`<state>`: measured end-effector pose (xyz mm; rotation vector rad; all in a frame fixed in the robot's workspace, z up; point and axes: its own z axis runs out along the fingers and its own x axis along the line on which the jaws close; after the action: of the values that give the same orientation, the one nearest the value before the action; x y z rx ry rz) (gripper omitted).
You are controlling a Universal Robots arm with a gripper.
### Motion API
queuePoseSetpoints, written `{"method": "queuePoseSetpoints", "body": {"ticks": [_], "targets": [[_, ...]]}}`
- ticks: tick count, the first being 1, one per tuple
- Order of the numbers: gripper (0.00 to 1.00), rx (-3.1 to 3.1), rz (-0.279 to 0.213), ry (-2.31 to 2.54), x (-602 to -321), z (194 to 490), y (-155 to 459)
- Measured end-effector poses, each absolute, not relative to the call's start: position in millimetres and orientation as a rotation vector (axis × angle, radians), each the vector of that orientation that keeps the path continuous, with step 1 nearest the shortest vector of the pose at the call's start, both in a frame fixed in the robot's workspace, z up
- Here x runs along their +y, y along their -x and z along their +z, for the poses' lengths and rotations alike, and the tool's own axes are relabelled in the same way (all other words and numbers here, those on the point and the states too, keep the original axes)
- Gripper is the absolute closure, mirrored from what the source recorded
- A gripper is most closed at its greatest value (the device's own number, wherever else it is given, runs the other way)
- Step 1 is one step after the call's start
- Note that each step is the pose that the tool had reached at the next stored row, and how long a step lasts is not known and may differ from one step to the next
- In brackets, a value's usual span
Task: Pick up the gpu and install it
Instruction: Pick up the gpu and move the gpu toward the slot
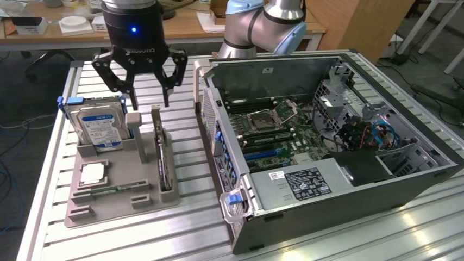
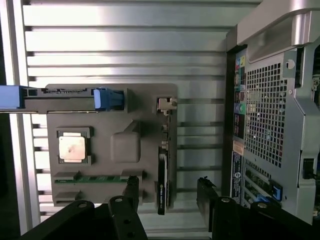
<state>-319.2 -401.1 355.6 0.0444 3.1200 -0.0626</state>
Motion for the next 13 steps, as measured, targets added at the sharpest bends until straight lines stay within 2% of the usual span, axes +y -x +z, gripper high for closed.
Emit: {"method": "queuePoseSetpoints", "body": {"ticks": [7, 13], "targets": [[0.41, 3.121, -0.059, -0.044, -401, 346, 319], [0.41, 3.121, -0.031, -0.045, -400, 341, 319]]}}
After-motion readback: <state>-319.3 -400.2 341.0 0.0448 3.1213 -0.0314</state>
